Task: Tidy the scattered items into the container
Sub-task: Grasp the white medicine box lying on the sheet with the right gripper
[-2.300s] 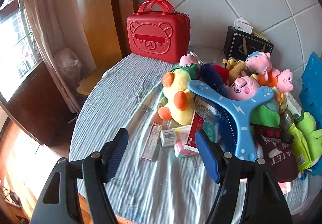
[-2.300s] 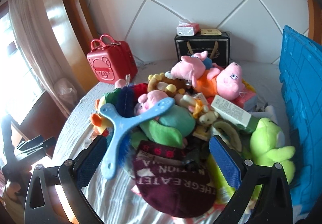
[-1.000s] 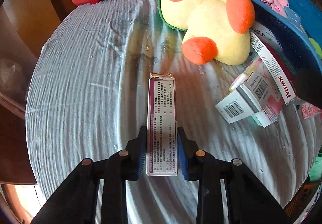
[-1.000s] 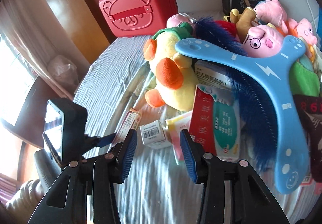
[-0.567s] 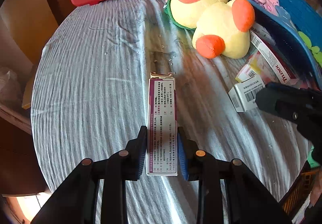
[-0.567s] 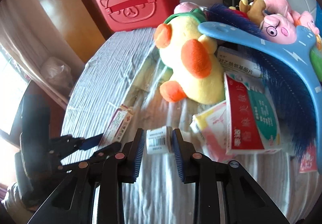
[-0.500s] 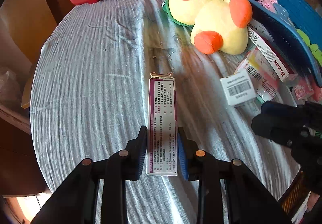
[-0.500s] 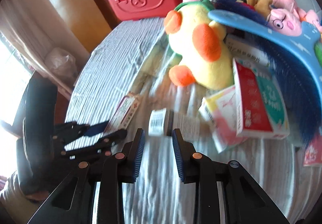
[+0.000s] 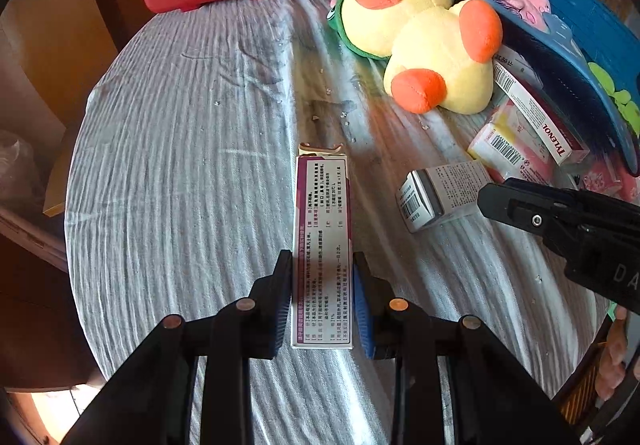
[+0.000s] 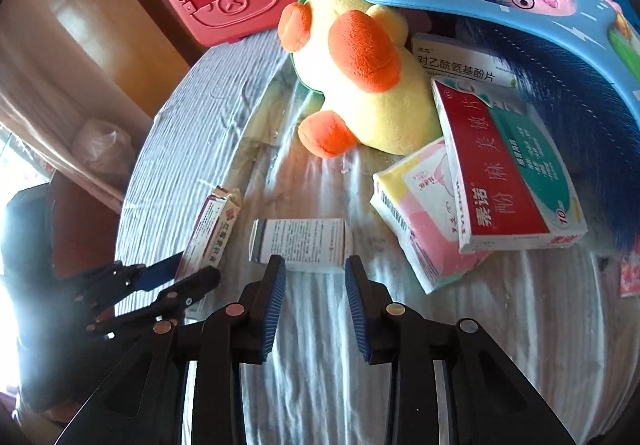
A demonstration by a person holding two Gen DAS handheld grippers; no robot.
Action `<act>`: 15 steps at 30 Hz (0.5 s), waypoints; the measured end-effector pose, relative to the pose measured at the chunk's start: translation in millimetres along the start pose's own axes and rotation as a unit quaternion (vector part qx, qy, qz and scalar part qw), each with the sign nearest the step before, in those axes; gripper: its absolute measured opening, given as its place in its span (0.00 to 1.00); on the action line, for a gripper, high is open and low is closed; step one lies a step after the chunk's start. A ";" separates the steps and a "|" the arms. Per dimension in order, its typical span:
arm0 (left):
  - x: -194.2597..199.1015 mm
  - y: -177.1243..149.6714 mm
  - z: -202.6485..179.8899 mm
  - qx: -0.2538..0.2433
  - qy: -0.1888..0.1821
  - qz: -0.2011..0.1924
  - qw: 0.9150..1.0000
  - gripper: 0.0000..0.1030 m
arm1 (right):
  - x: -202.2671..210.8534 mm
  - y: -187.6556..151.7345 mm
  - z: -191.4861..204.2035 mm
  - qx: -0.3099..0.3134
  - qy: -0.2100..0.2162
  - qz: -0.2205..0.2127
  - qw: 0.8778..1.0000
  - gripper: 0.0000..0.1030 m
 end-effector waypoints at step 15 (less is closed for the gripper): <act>-3.0 -4.3 15.0 0.073 0.001 0.002 0.997 0.27 | -9.3 12.6 31.6 0.123 -0.005 0.028 0.992 0.68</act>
Point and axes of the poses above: each gripper's, at about its wrist camera, not at the fingertips, and x roughly against the way its jaws point, z to its left, y to its top, the point moved 6 cm from there along -x, roughly the way its jaws point, and after that the axes turned 9 degrees about z, right-handed, at the moved point
